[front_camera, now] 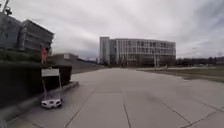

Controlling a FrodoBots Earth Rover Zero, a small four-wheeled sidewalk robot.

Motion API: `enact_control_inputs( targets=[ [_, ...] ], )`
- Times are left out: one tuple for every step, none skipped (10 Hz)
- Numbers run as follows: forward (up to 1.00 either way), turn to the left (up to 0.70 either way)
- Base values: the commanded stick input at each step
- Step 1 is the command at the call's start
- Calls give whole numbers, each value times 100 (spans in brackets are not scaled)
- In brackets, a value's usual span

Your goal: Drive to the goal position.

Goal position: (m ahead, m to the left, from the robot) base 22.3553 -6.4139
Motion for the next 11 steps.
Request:
enact_control_inputs(
  targets=[
    [70,0],
    [70,0],
    [70,0],
    [70,0],
    [70,0],
    [70,0],
    [70,0],
    [70,0],
    [70,0],
    [70,0],
    [70,0]
  ],
)
